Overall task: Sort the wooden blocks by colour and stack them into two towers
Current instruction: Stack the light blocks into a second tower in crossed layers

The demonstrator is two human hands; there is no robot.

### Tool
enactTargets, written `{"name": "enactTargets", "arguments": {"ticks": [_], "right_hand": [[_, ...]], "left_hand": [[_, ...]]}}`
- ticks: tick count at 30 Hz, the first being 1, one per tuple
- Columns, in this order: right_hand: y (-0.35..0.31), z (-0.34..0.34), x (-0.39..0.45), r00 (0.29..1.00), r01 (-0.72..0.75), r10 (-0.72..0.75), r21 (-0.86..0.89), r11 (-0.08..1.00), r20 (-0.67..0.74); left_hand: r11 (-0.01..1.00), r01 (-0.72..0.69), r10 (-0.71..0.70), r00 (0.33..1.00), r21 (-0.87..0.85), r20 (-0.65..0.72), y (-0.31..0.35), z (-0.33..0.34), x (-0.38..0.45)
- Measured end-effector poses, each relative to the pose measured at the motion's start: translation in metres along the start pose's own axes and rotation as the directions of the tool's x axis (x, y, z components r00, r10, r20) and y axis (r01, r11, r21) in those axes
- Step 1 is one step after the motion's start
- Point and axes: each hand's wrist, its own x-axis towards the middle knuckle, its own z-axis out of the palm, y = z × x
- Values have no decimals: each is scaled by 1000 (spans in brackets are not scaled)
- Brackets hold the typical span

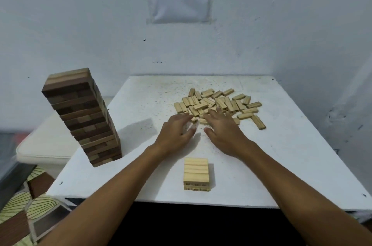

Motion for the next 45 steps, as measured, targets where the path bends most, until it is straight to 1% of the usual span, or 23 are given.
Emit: {"name": "enactTargets", "arguments": {"ticks": [2,4,6,8,9,10,11,12,14,19,20,22,24,26,29,33,36,38,39,42,43,45], "right_hand": [[0,5,2,997,15,-3,-165,986,75],[-2,9,1,997,35,-13,-287,957,80],[-4,11,-3,997,63,-46,-325,944,58],[-7,12,-10,995,94,-86,-271,958,44],[-8,11,-13,995,97,-90,-221,970,43],[-9,10,-16,995,93,-87,-168,981,42],[-9,9,-19,996,88,-84,-120,989,40],[-8,7,-21,996,90,-87,-81,993,34],[-5,5,-23,994,102,-101,-30,994,29],[6,6,-29,988,156,-155,77,985,-25],[8,6,-30,985,172,-169,101,980,-41],[13,5,-31,981,193,-186,151,970,-61],[16,4,-31,978,204,-194,185,961,-71],[19,4,-31,977,210,-195,213,954,-86],[19,5,-28,976,212,-192,250,945,-103],[18,4,-24,974,227,-213,260,938,-81],[16,3,-23,972,229,-210,225,947,-107],[10,0,-24,976,184,-154,200,962,-155],[6,-1,-24,980,150,-125,169,974,-153],[-3,-1,-21,996,55,-54,24,998,-66],[-6,-1,-19,997,48,-48,6,999,-53],[-8,0,-17,997,64,-62,33,997,-56]], "left_hand": [[993,-7,3,999,116,42,-4,8,-1],[981,-44,27,995,190,94,-9,11,-3],[974,-109,90,991,199,104,-13,10,-6],[974,-151,147,989,168,36,-13,8,-10],[978,-154,160,986,139,-36,-11,6,-12],[983,-147,158,982,106,-107,-9,4,-14],[987,-136,147,979,82,-144,-6,2,-15],[989,-126,135,980,71,-143,-4,-1,-13],[990,-115,123,988,83,-96,-5,-2,-7],[949,-197,213,976,248,-36,-15,7,8],[941,-222,242,969,254,-48,-15,9,9],[938,-250,288,947,238,-140,-15,10,10],[946,-229,277,938,227,-208,-15,9,7],[952,-204,254,942,226,-220,-16,6,3],[967,-188,226,944,170,-240,-16,1,-4],[985,-169,174,957,41,-230,-19,-4,-11],[989,-143,136,979,-36,-155,-25,-8,-17],[989,-134,127,985,-57,-121,-28,-10,-20],[989,-136,128,984,-60,-124,-28,-10,-21],[994,-92,84,988,-57,-132,-25,-11,-21],[995,-85,78,990,-55,-121,-23,-11,-21],[993,-103,97,990,-55,-106,-21,-10,-20]]}}
